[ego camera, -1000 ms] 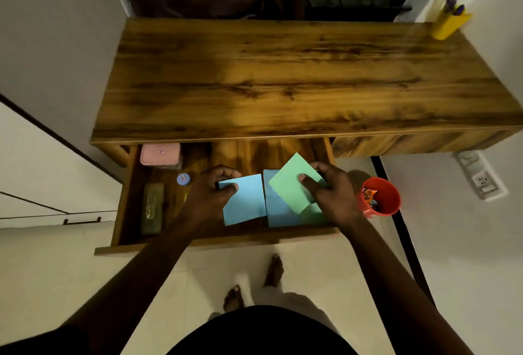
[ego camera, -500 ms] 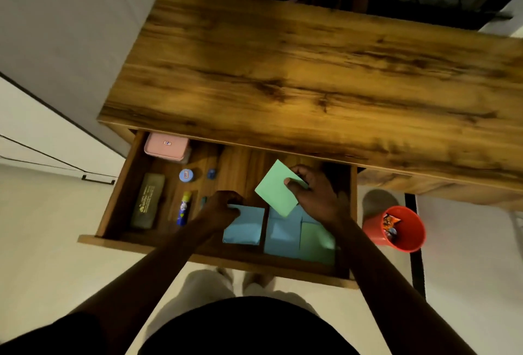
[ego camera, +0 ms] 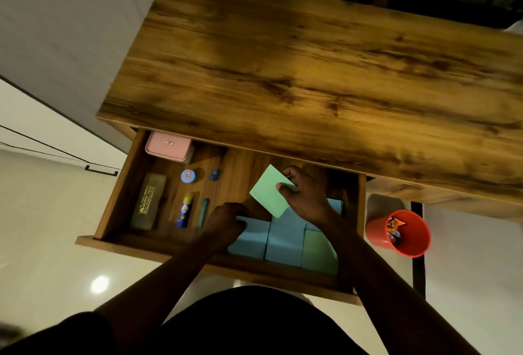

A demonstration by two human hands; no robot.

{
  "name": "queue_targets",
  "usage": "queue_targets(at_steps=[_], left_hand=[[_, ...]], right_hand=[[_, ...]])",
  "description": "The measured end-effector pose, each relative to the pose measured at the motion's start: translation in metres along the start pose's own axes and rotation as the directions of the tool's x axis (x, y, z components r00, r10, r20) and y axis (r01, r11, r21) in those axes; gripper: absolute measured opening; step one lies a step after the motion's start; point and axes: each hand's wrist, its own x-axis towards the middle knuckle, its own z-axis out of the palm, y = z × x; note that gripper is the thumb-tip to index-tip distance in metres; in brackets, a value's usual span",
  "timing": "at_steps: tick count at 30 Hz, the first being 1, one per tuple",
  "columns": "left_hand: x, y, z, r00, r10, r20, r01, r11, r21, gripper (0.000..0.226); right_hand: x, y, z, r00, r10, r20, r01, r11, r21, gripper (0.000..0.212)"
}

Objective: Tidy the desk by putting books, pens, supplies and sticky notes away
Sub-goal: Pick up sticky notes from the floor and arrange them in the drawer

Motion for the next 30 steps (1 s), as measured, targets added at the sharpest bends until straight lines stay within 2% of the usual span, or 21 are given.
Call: queue_targets(at_steps=[4,8,13,18,21,25,30], left_hand=[[-0.001,-0.003,0.001,1.0,0.018,-0.019,-0.016,0.997,0.07,0.03],[-0.004,-0.006,0.001,0.998,0.063,-0.027,-0.061,0.995,0.082,0.047],[-0.006,-0.006,-0.005,0.992,0.054,-0.116,-0.052,0.998,0.027,0.056],[-0.012,-0.007,-0.012,0.985,-0.042,-0.167,0.02,0.991,-0.131,0.055],[-0.013,-0.006,-0.012,0.983,-0.048,-0.18,0.016,0.985,-0.174,0.053],[-0.014,-0.003,-0.012,0.986,-0.057,-0.157,0.035,0.989,-0.141,0.054],[-0.016,-0.002,-0.008,0.989,-0.049,-0.137,0.032,0.992,-0.126,0.05]], right_hand=[[0.011,-0.002,0.008,0.997,-0.034,0.068,0.04,0.995,-0.09,0.023],[0.024,-0.008,0.018,0.988,-0.066,0.14,0.091,0.979,-0.183,0.016],[0.037,-0.013,0.032,0.971,-0.055,0.234,0.12,0.954,-0.274,0.025],[0.043,-0.01,0.04,0.945,-0.025,0.327,0.15,0.919,-0.364,0.023],[0.041,-0.006,0.043,0.946,-0.045,0.32,0.185,0.887,-0.423,0.034],[0.038,-0.002,0.047,0.962,-0.088,0.259,0.216,0.825,-0.523,0.052],[0.032,0.001,0.049,0.97,-0.093,0.223,0.21,0.786,-0.582,0.057]])
